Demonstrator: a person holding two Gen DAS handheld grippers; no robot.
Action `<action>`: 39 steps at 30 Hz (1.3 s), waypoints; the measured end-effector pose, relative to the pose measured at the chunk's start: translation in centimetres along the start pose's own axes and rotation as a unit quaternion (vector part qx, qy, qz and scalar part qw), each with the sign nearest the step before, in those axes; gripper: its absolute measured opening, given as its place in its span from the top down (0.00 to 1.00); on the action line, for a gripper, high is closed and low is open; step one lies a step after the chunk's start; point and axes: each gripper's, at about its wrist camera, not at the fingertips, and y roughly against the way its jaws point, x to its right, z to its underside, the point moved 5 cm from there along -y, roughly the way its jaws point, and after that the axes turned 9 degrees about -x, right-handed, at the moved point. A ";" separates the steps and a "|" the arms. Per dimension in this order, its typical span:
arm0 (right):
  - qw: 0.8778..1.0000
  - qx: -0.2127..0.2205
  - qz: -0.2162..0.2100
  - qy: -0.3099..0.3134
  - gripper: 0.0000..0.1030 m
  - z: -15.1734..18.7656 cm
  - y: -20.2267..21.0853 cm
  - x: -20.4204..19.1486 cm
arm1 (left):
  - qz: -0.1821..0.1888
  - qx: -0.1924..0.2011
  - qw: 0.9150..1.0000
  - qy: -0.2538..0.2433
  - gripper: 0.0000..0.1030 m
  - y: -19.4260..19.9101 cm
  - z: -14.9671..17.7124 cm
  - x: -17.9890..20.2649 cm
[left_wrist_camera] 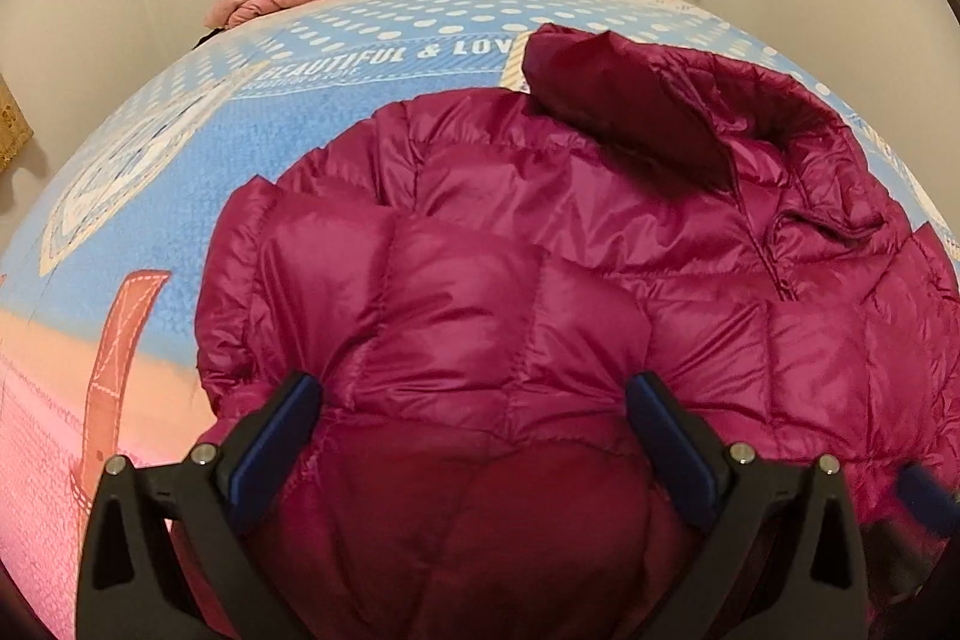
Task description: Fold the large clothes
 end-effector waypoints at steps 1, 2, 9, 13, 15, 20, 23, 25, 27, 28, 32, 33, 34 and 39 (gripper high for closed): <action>1.000 0.014 0.001 0.001 0.64 -0.6 0.8 -0.1 | -0.001 0.001 1.000 0.000 0.00 0.3 0.2 -0.1; 1.000 0.021 0.002 0.005 0.64 -1.1 1.3 -0.4 | -0.001 0.001 1.000 0.000 0.00 0.2 0.2 -0.1; 1.000 -0.001 -0.008 0.018 0.64 -4.0 -0.1 -0.5 | -0.002 0.002 1.000 0.000 0.00 0.1 0.0 -0.1; 0.999 -0.032 -0.015 0.006 0.64 -3.3 -2.6 0.7 | -0.001 0.002 1.000 0.000 0.00 0.1 0.0 -0.2; 0.999 -0.033 -0.008 0.017 0.64 -2.6 -3.3 0.5 | -0.001 0.002 1.000 0.000 0.00 0.1 0.0 -0.1; 0.999 -0.023 0.016 0.040 0.64 -1.7 -4.0 0.0 | -0.004 -0.001 1.000 0.000 0.00 0.1 0.0 -0.1; 0.999 -0.017 0.014 0.040 0.64 -1.4 -4.1 0.1 | -0.006 0.006 1.000 -0.004 0.00 1.8 0.3 0.2; 0.999 -0.017 0.005 0.034 0.64 -1.4 -4.0 0.3 | 0.005 0.024 1.000 -0.017 0.00 3.0 0.7 0.8; 0.999 -0.018 -0.007 0.027 0.64 -1.5 -3.9 0.5 | -0.002 0.031 0.999 -0.031 0.00 3.0 1.2 1.4; 0.999 -0.019 -0.015 0.024 0.64 -1.6 -3.9 0.6 | -0.009 0.024 0.999 -0.036 0.00 2.3 1.5 1.7; 0.997 -0.016 -0.068 0.023 0.63 -2.8 -2.5 1.8 | 0.016 0.008 1.000 -0.014 0.00 1.3 1.4 1.1; 0.997 -0.009 -0.065 0.026 0.59 -3.3 -2.1 2.2 | 0.017 0.009 1.000 -0.013 0.00 1.3 1.4 1.1; 0.998 0.001 -0.052 0.026 0.55 -4.2 -1.5 3.1 | 0.016 0.011 1.000 -0.013 0.00 1.4 1.4 1.1; 1.000 0.018 -0.014 -0.004 0.46 -10.3 -1.4 7.8 | 0.011 0.014 1.000 -0.012 0.00 1.4 1.4 1.3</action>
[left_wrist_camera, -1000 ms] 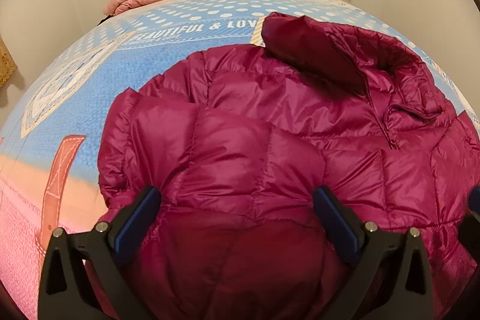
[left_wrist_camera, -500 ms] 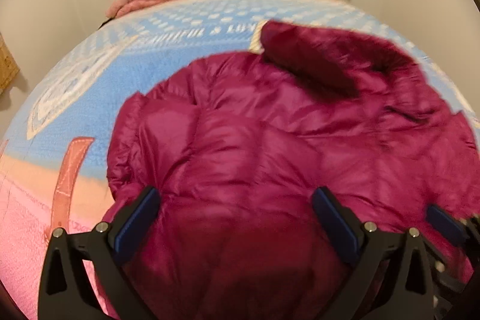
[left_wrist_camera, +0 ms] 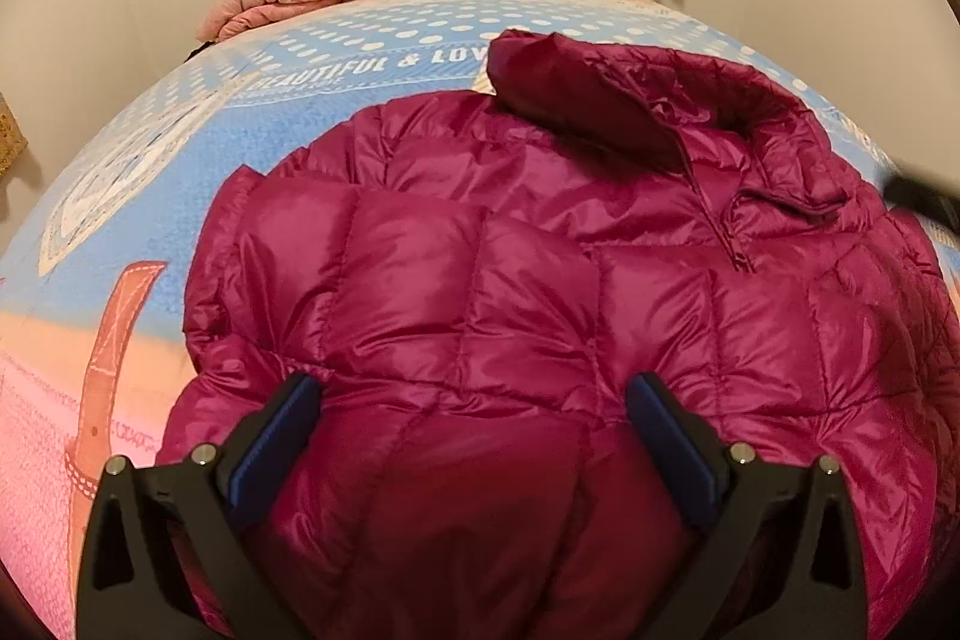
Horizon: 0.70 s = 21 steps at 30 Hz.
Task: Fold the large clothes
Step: 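Grasp the jacket hem with the right gripper and lift it toward the collar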
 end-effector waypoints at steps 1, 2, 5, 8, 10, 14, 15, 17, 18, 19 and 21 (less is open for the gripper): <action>1.000 -0.002 0.014 0.004 0.46 -1.4 -0.7 0.8 | 0.001 0.000 1.000 0.001 0.00 0.0 0.0 0.0; 1.000 -0.010 0.020 0.002 0.46 -2.8 -1.5 1.7 | 0.003 0.000 1.000 0.002 0.00 0.0 -0.1 -0.1; 0.999 -0.034 0.029 0.005 0.46 -6.1 -3.9 2.8 | 0.005 0.001 1.000 0.003 0.00 0.0 0.1 -0.1; 0.996 -0.058 0.049 0.036 0.46 -9.0 -6.2 2.9 | 0.009 0.001 1.000 0.005 0.00 0.0 0.2 -0.1; 0.994 -0.079 0.051 0.057 0.46 -10.3 -7.6 3.1 | 0.011 0.001 1.000 0.006 0.00 0.0 0.1 -0.2; 0.989 -0.112 0.046 0.087 0.46 -11.7 -10.3 3.5 | 0.018 0.001 1.000 0.010 0.00 -0.1 0.0 -0.4; 0.987 -0.121 0.044 0.092 0.46 -11.7 -10.8 3.5 | 0.019 0.001 1.000 0.010 0.00 -0.2 0.0 -0.4; 0.984 -0.131 0.041 0.111 0.63 -11.3 -11.4 3.2 | 0.021 0.000 1.000 0.011 0.00 -0.3 0.0 -0.5; 0.982 -0.132 0.044 0.123 0.72 -11.0 -11.5 2.9 | 0.021 0.001 1.000 0.011 0.00 -0.3 0.0 -0.6; 0.980 -0.128 0.056 0.139 0.75 -10.6 -11.4 2.7 | 0.021 0.001 1.000 0.011 0.00 -0.3 0.0 -0.6; 0.980 -0.113 0.062 0.153 0.88 -9.9 -10.6 2.4 | 0.022 0.001 1.000 0.012 0.00 -0.4 0.0 -0.6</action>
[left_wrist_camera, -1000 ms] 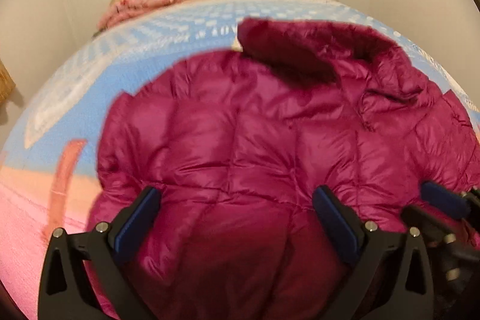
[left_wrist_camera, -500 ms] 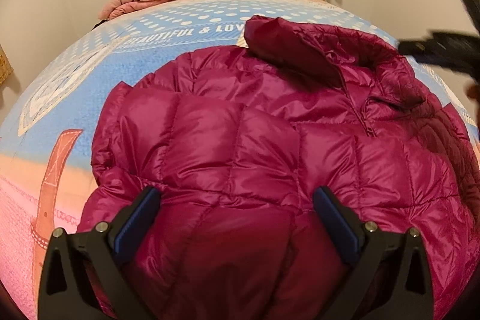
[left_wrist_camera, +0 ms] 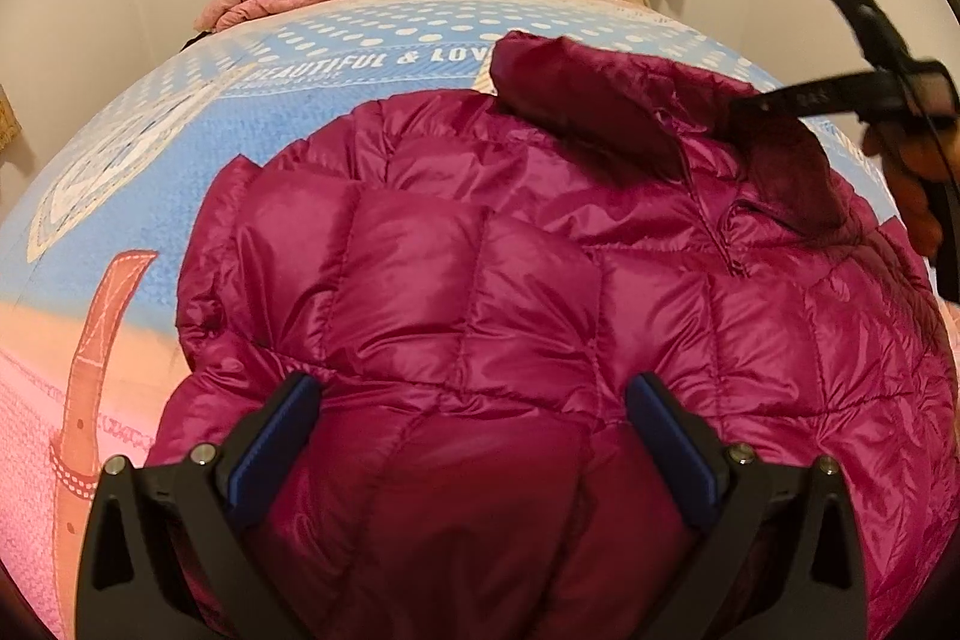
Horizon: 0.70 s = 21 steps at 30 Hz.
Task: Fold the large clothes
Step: 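Grasp the jacket hem with the right gripper and lift it toward the collar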
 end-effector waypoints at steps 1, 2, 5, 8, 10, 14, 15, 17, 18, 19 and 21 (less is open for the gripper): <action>1.000 0.014 -0.004 0.003 0.89 0.4 0.7 -0.2 | 0.001 0.000 1.000 0.000 0.00 0.0 0.0 0.0; 1.000 0.029 0.003 0.008 0.89 0.9 1.5 -0.3 | 0.001 0.000 1.000 0.000 0.00 0.0 0.0 -0.1; 0.998 0.054 0.013 0.005 0.90 2.1 2.5 -0.2 | -0.001 -0.001 1.000 -0.001 0.00 0.0 0.0 -0.1; 0.996 0.078 0.034 0.001 0.90 3.8 2.4 0.2 | 0.004 -0.001 1.000 0.000 0.00 0.1 0.0 -0.3; 0.996 0.083 0.033 -0.010 0.90 4.7 1.8 0.6 | 0.007 0.002 1.000 -0.003 0.00 0.5 0.0 -0.3; 0.994 0.101 0.035 -0.025 0.90 6.1 1.1 1.3 | 0.017 0.033 0.999 -0.017 0.00 4.1 -1.0 0.2; 0.993 0.105 0.035 -0.028 0.90 6.3 1.1 1.4 | 0.018 0.047 0.999 -0.021 0.00 5.1 -1.5 0.4; 0.993 0.111 0.032 -0.036 0.90 6.5 1.1 1.6 | 0.008 0.077 0.996 -0.033 0.00 7.3 -3.5 0.9; 0.993 0.110 0.030 -0.037 0.90 6.6 0.9 1.6 | 0.002 0.082 0.996 -0.036 0.00 7.8 -4.5 1.0; 0.993 0.108 0.030 -0.039 0.90 6.6 0.7 1.6 | -0.004 0.083 0.996 -0.039 0.00 7.8 -5.7 1.2; 0.993 0.110 0.030 -0.040 0.90 6.7 0.5 1.6 | -0.016 0.074 0.996 -0.043 0.00 6.7 -7.9 1.2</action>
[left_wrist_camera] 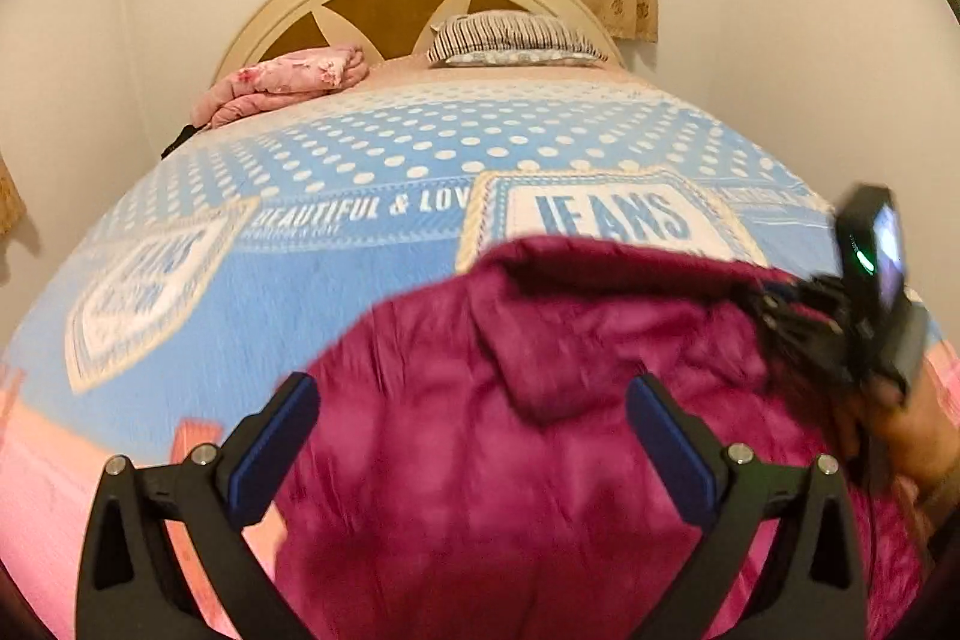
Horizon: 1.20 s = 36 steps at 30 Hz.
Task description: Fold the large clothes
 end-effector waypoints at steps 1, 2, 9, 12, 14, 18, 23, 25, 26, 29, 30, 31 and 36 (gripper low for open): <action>1.000 0.002 -0.002 -0.001 0.90 0.0 0.0 0.0 | -0.009 -0.009 1.000 0.001 0.00 -1.1 -0.6 -0.2; 1.000 0.003 -0.004 -0.004 0.90 0.1 0.0 0.1 | -0.025 -0.027 0.999 0.010 0.00 -3.0 -1.3 -0.6; 1.000 -0.002 -0.013 -0.012 0.90 0.5 -0.6 0.3 | -0.073 -0.119 0.990 0.033 0.00 -10.7 1.1 -1.8; 1.000 0.001 -0.013 -0.010 0.90 0.6 -0.7 0.2 | -0.077 -0.104 0.991 0.022 0.00 -10.0 1.5 -1.7; 1.000 0.001 -0.016 -0.013 0.90 0.6 -0.6 0.2 | -0.072 -0.085 0.994 0.019 0.00 -8.4 0.7 -1.6; 1.000 0.003 -0.015 -0.015 0.90 0.7 -0.6 0.1 | -0.051 -0.008 0.998 0.032 0.00 -4.3 -3.5 -2.0; 1.000 0.005 -0.006 -0.010 0.90 0.7 -0.6 0.0 | -0.039 0.011 0.998 0.038 0.00 -5.3 -8.6 -0.8; 1.000 0.006 -0.008 -0.012 0.90 0.7 -0.6 0.1 | -0.043 -0.019 0.998 0.038 0.00 -8.3 -9.3 0.2; 1.000 0.006 -0.010 -0.013 0.90 0.7 -0.6 0.0 | -0.045 -0.035 0.998 0.039 0.00 -9.6 -9.0 0.5; 1.000 0.008 -0.019 -0.020 0.89 0.8 -0.5 0.2 | -0.055 -0.073 0.995 0.031 0.00 -11.9 -6.5 1.2; 0.999 0.008 -0.023 -0.023 0.89 0.8 -0.5 0.3 | -0.058 -0.081 0.995 0.027 0.00 -12.1 -5.5 1.4; 0.999 0.007 -0.026 -0.025 0.89 0.9 -0.6 0.4 | -0.058 -0.091 0.994 0.024 0.00 -12.5 -4.5 1.3; 0.999 0.005 -0.038 -0.025 0.89 0.8 -0.6 0.4 | -0.048 -0.107 0.993 0.025 0.00 -13.3 -1.7 1.0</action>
